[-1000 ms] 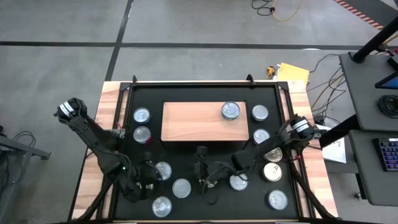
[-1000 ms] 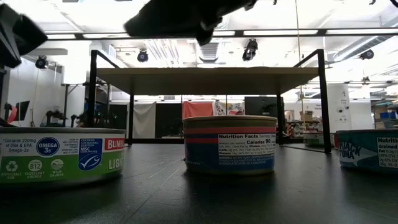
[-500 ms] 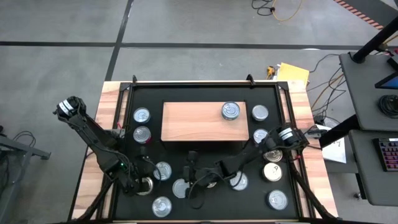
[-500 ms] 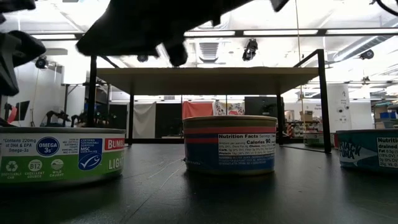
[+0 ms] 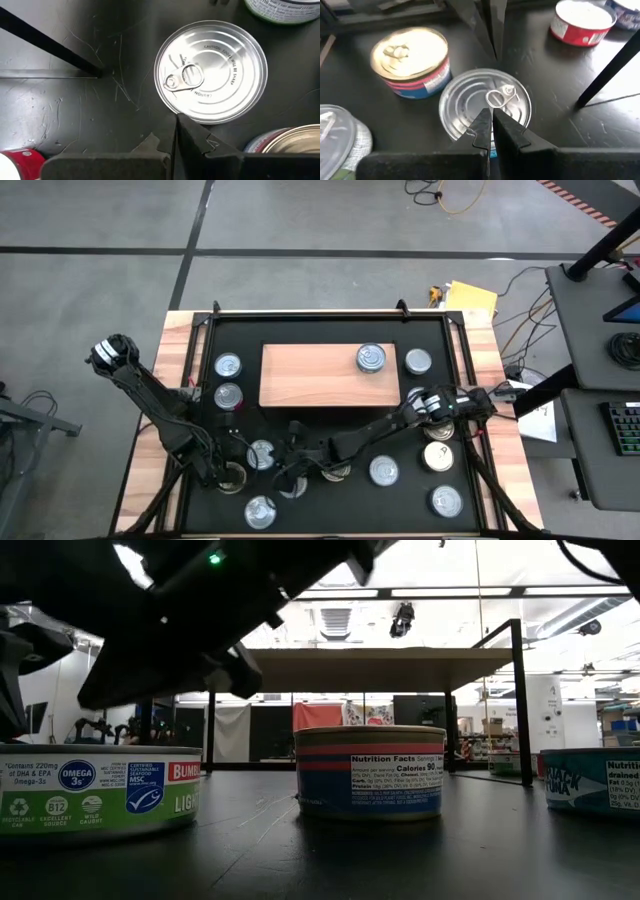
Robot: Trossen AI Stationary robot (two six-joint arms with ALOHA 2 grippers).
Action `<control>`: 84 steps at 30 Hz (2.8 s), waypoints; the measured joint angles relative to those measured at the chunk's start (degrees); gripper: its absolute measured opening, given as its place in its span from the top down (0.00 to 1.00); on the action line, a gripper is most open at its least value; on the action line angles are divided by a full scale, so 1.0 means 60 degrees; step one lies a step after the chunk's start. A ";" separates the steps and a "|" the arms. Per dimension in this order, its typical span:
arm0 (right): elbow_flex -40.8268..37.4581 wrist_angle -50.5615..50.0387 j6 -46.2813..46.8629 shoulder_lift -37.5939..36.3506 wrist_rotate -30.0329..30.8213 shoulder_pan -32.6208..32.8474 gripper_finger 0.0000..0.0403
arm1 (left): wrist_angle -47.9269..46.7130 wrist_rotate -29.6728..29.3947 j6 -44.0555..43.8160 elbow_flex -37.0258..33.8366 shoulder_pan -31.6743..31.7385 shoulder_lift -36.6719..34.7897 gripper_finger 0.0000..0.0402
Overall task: Stack canned seafood by type on shelf
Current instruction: Put the light blue tuna can on the shelf
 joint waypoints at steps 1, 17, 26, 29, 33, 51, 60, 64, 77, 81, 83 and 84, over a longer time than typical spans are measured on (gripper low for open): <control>0.0291 -0.0307 0.0093 0.0118 0.0008 0.0000 0.98 | 0.0000 0.0000 0.0003 -0.0017 0.0000 0.0000 1.00; 0.1882 -0.2098 0.1123 0.0988 0.0048 0.0008 0.98 | 0.1543 0.0255 0.1503 -0.0306 -0.0142 0.0029 1.00; 0.1940 -0.2792 0.1584 0.0912 0.0055 0.0011 0.98 | 0.2067 0.0175 0.0776 -0.0968 -0.0146 -0.0007 1.00; 0.1942 -0.3104 0.1698 0.0745 0.0056 0.0018 0.98 | 0.2036 0.0179 0.0743 -0.1005 -0.0146 -0.0007 1.00; 0.1951 -0.3309 0.1792 0.0609 0.0058 0.0018 0.98 | 0.2035 0.0186 0.0636 -0.1096 -0.0157 -0.0004 1.00; 0.1882 -0.3706 0.2798 0.0627 0.0075 0.0036 0.98 | 0.2066 0.0081 0.0155 -0.1222 -0.0455 0.0011 1.00; 0.1882 -0.3681 0.5433 0.0627 0.0039 0.0007 0.98 | 0.2080 0.0053 0.0003 -0.1226 -0.0554 0.0015 1.00; 0.1882 -0.3640 0.6397 0.0627 0.0029 -0.0004 0.96 | 0.2087 -0.0003 -0.0015 -0.1233 -0.0645 0.0018 1.00; 0.1871 -0.2678 0.7159 0.0638 -0.0207 -0.0007 0.63 | 0.2136 -0.0048 -0.0012 -0.1246 -0.0667 0.0026 1.00; 0.1807 -0.2675 0.7330 0.0638 -0.0076 -0.0007 0.50 | 0.2306 -0.0153 -0.0012 -0.1390 -0.0714 0.0025 1.00; 0.1785 -0.2693 0.7336 0.0640 0.0058 -0.0007 0.44 | 0.2370 -0.0243 -0.0012 -0.1417 -0.0714 0.0022 1.00; 0.1779 -0.2691 0.7343 0.0642 0.0059 -0.0007 0.41 | 0.2383 -0.0274 -0.0012 -0.1419 -0.0714 0.0022 1.00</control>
